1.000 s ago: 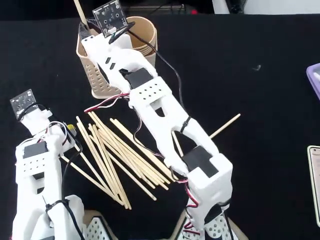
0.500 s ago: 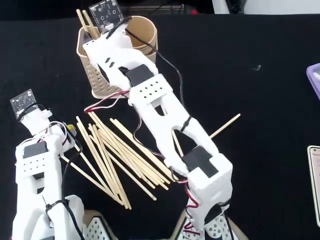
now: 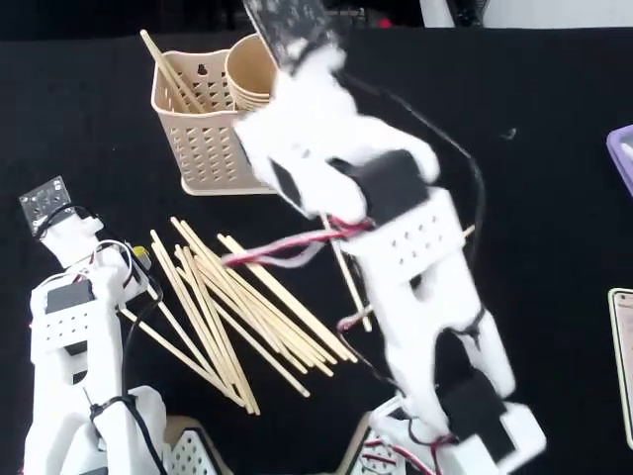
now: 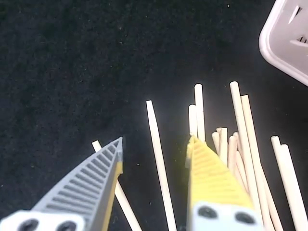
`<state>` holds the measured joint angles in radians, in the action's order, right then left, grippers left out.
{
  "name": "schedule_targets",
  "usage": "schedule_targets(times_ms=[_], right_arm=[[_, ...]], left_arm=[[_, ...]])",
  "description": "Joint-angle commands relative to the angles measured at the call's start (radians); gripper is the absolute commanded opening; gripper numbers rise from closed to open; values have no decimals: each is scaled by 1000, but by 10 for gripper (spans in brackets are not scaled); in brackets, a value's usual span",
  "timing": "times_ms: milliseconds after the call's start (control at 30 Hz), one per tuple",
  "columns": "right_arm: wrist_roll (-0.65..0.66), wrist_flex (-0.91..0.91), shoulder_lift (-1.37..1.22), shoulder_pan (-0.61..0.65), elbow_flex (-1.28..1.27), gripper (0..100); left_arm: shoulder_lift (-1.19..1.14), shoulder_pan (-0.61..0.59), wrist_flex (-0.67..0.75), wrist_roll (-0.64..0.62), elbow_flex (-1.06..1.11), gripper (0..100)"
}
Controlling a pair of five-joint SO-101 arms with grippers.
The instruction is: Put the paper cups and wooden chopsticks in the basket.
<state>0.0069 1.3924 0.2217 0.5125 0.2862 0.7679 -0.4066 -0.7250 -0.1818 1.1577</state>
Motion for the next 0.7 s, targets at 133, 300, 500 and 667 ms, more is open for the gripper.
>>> schedule_targets(times_ms=[133,300,500,667], right_arm=[[259,101,120,-75,-481,127],[502,-129,262,-209,-918,128],[686,-269,351,-319,-1208,206],[720,-354,351,-262,-1317,212]], left_arm=[[26,-5,9,-3,-5,216],[26,-5,9,-3,-5,216],[26,1,12,-6,-5,216],[26,1,12,-5,-5,216]])
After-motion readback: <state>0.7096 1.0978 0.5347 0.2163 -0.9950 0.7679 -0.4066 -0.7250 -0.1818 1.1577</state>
